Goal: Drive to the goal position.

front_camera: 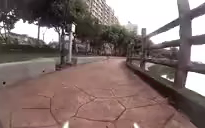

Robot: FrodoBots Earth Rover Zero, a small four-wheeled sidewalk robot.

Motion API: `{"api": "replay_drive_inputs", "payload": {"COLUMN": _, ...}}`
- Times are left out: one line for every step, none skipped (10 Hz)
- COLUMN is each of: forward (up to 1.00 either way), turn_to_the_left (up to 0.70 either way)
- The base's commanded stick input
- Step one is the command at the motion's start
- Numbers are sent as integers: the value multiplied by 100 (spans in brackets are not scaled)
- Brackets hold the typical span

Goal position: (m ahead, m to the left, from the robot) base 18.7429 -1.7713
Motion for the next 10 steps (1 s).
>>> {"api": "replay_drive_inputs", "payload": {"forward": 70, "turn_to_the_left": 0}}
{"api": "replay_drive_inputs", "payload": {"forward": 70, "turn_to_the_left": 0}}
{"api": "replay_drive_inputs", "payload": {"forward": 70, "turn_to_the_left": 0}}
{"api": "replay_drive_inputs", "payload": {"forward": 70, "turn_to_the_left": 0}}
{"api": "replay_drive_inputs", "payload": {"forward": 70, "turn_to_the_left": 0}}
{"api": "replay_drive_inputs", "payload": {"forward": 70, "turn_to_the_left": -3}}
{"api": "replay_drive_inputs", "payload": {"forward": 70, "turn_to_the_left": -19}}
{"api": "replay_drive_inputs", "payload": {"forward": 70, "turn_to_the_left": -29}}
{"api": "replay_drive_inputs", "payload": {"forward": 70, "turn_to_the_left": -30}}
{"api": "replay_drive_inputs", "payload": {"forward": 70, "turn_to_the_left": -26}}
